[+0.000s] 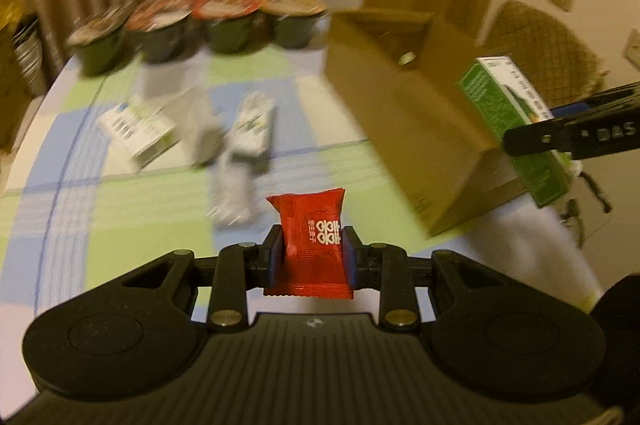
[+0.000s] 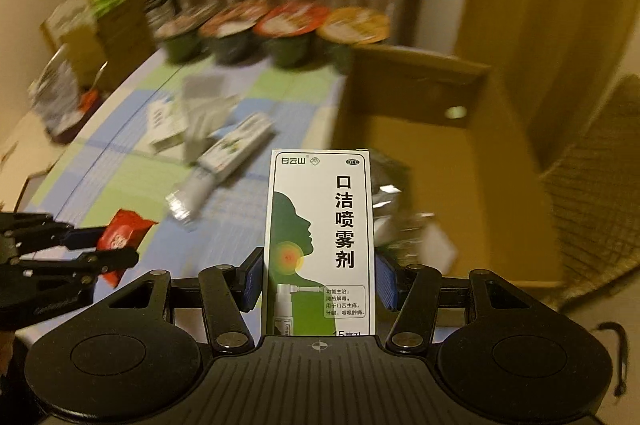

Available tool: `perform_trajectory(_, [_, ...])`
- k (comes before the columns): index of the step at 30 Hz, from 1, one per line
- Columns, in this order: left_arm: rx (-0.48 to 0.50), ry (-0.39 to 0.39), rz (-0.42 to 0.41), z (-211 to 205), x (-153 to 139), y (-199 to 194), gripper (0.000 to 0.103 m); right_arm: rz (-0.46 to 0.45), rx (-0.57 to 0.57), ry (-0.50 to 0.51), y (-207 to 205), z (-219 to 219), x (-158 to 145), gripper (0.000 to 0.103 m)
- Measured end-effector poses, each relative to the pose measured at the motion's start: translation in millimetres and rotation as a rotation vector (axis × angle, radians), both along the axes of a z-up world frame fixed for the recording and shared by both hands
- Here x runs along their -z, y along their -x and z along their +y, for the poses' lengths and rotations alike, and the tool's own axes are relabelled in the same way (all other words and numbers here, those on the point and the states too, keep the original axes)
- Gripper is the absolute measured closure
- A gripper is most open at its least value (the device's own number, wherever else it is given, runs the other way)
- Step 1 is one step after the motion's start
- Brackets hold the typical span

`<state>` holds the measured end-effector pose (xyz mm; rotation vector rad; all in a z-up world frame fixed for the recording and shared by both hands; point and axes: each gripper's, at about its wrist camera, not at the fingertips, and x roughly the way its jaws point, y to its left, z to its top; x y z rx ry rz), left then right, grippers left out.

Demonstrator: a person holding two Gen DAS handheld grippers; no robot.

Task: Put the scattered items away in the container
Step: 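Carry the red packet and spray box with both tools over the cardboard box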

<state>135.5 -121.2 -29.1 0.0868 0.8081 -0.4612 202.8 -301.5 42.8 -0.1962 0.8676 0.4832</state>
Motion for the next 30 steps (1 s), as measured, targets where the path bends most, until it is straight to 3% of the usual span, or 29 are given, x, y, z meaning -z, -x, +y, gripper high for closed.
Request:
perform_trajectory(7, [0.113, 0.054, -0.060, -70, -43, -12, 0.078, -0.063, 0.063, -0.028, -19, -42, -25, 0.045])
perform_trajectory(14, [0.174, 0.073, -0.084, -126, -56, -35, 0.078, -0.061, 0.123, -0.055, -49, -73, -25, 0.045])
perform_trajectory(23, [0.176, 0.083, -0.080, -156, -47, -60, 0.077, -0.033, 0.133, -0.076, -78, -90, -12, 0.045])
perform_trajectory(26, [0.152, 0.096, -0.091, -159, -44, -67, 0.060, -0.028, 0.129, -0.085, -87, -87, -8, 0.045])
perform_trajectory(30, [0.146, 0.080, -0.095, -154, -43, -72, 0.060, -0.027, 0.128, -0.090, -94, -84, -4, 0.045])
